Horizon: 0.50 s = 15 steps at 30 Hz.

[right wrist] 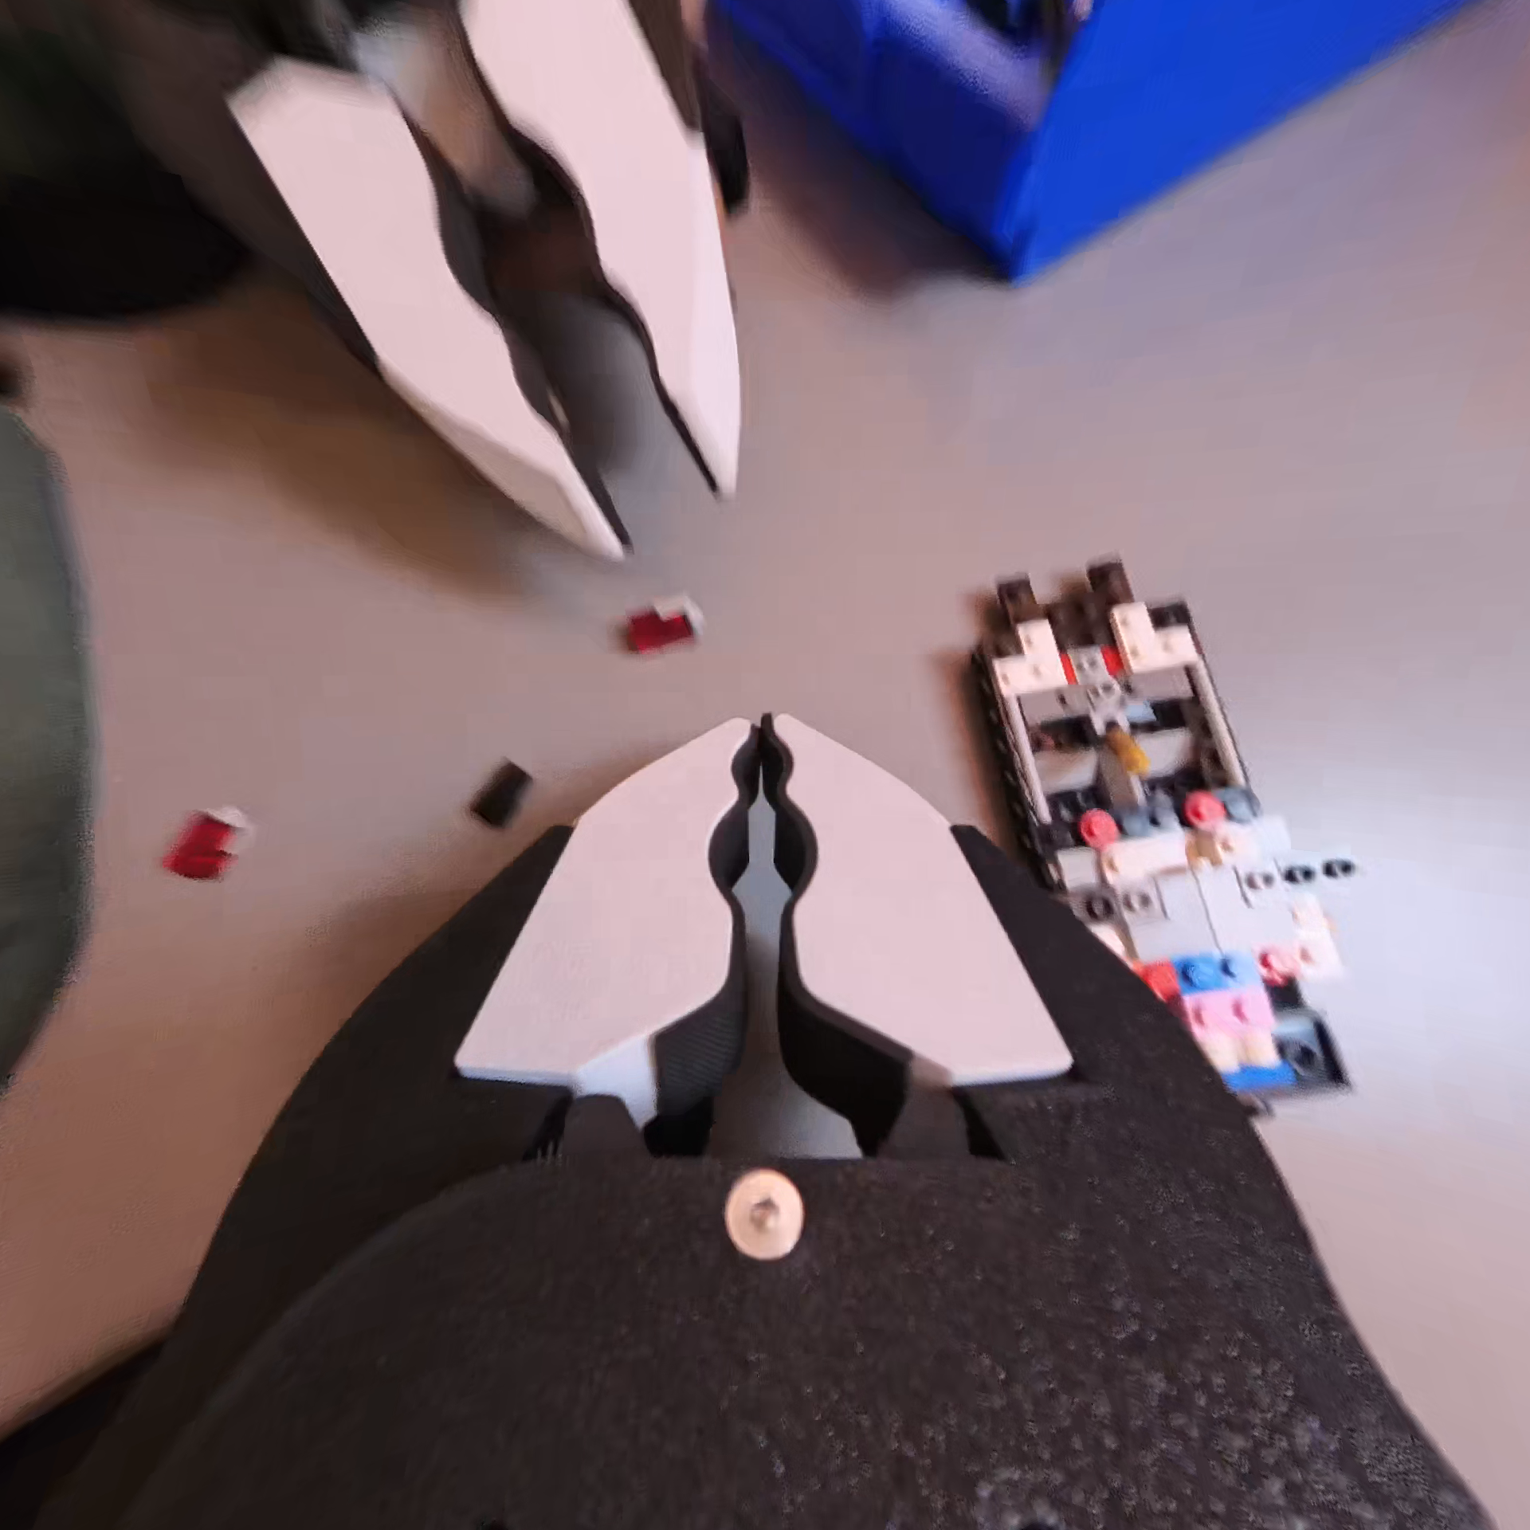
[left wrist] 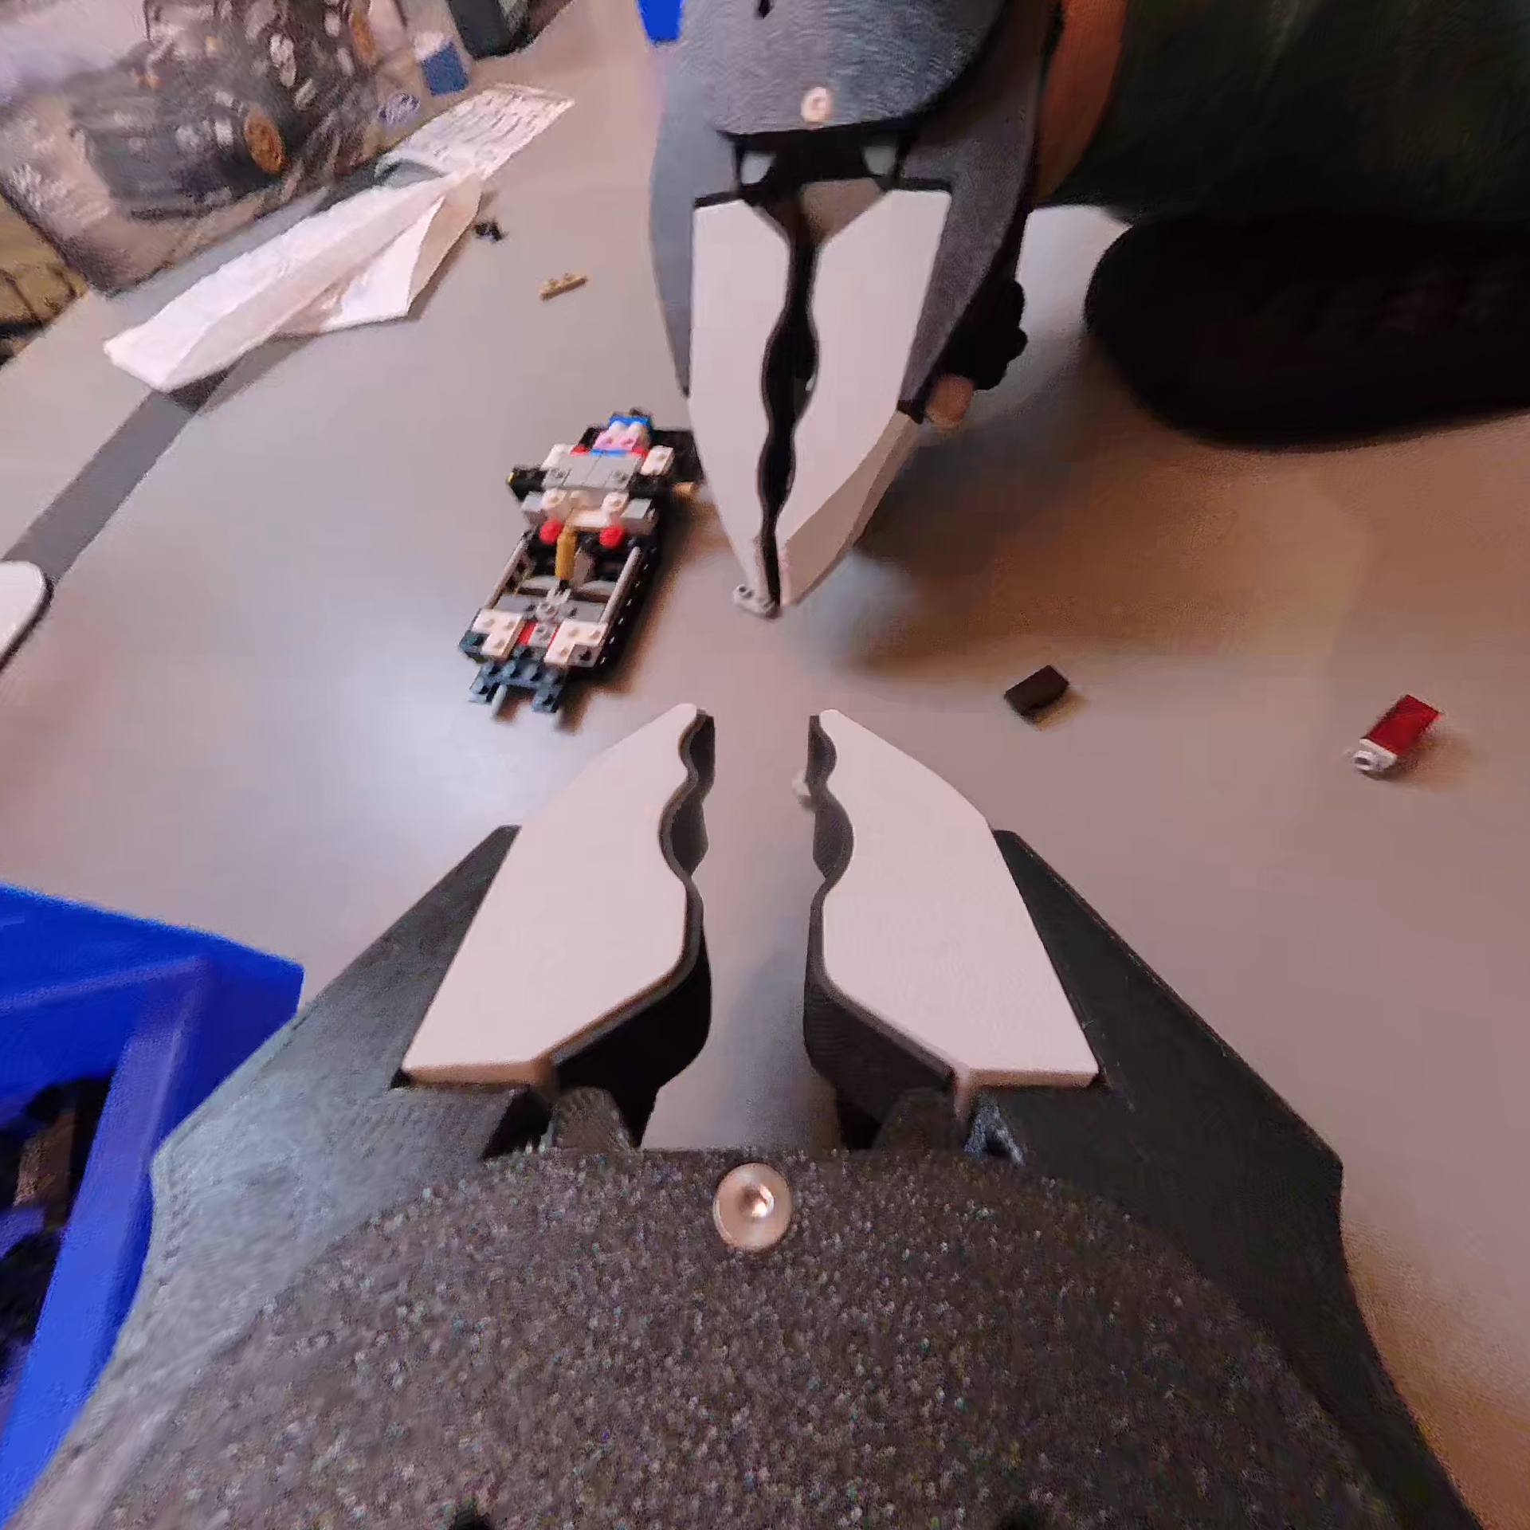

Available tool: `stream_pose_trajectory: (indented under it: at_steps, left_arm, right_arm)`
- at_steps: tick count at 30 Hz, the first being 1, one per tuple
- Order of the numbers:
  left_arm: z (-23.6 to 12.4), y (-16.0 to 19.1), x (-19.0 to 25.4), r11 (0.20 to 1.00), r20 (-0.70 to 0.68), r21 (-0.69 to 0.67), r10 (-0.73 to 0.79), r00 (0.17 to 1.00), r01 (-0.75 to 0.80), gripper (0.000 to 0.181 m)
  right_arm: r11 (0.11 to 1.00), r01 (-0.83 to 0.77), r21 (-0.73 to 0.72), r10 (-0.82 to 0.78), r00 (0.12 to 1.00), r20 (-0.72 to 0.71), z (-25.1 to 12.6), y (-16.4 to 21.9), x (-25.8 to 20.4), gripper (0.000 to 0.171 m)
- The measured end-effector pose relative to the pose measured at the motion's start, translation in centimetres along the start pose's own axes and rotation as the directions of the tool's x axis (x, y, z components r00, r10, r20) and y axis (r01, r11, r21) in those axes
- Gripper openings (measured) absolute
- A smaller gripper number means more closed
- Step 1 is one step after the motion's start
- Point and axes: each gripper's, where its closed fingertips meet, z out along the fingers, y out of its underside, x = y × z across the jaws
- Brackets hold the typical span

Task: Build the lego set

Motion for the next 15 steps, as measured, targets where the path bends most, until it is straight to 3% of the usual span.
stream_pose_trajectory:
  at_steps: [4,8,11,13,15]
  left_arm:
    - [0.0,-1.9,0.8,0.985,0.065,0.081,0.149,0.987,-0.154,0.027]
    - [-0.6,-3.7,0.9,0.946,0.175,0.120,0.279,0.944,-0.302,0.028]
    - [-0.5,-2.6,0.6,0.953,0.176,0.077,0.275,0.945,-0.291,0.026]
    - [-0.6,-2.0,-0.1,0.959,0.193,0.048,0.266,0.945,-0.279,0.023]
    - [-0.6,-1.8,-0.6,0.964,0.199,0.035,0.251,0.947,-0.263,0.020]
  right_arm:
    - [0.958,-0.177,0.226,0.121,0.963,0.242,-0.8,-4.0,-2.7,0.000]
    - [0.890,-0.347,0.296,0.220,0.895,0.388,-1.2,-5.8,-3.1,0.000]
    - [0.889,-0.345,0.301,0.238,0.910,0.340,-1.8,-5.3,-1.8,0.000]
    - [0.931,-0.269,0.245,0.222,0.953,0.204,-1.8,-3.8,-0.3,0.000]
    - [0.982,-0.153,0.111,0.152,0.988,0.024,-2.0,-1.2,1.3,0.014]
